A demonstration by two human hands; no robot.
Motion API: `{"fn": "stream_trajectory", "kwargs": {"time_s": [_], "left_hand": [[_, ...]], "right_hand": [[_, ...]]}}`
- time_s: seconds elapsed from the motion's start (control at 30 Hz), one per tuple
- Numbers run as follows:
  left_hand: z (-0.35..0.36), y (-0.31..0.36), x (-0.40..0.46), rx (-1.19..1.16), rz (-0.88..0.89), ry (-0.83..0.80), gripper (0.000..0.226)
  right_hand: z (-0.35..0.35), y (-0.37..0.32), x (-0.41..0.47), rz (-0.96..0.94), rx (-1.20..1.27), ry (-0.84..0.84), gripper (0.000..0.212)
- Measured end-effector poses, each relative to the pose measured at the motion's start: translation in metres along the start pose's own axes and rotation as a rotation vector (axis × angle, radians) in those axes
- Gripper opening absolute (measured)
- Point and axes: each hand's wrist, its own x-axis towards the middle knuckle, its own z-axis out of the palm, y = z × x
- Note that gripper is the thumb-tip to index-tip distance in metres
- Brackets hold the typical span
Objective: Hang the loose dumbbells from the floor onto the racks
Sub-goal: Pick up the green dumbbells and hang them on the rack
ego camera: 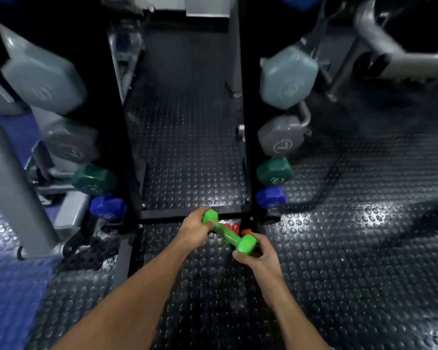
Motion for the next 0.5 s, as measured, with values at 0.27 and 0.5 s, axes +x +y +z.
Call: {"fn": "stream_trajectory", "kwargs": {"time_s": [0.27, 0.5], "left_hand": [[-0.055, 0.077, -0.051, -0.113, 0.031, -0.019, 0.028], [-0.103, 0.154, -0.103, 0.016, 0.175, -0.037, 0.072]], "right_hand": [[-0.027, -0.102, -0.025, -0.166, -0.01, -0.029, 0.058], [-0.052, -0.215, -0.06, -0.319, 0.038, -0.008, 0.067]]}}
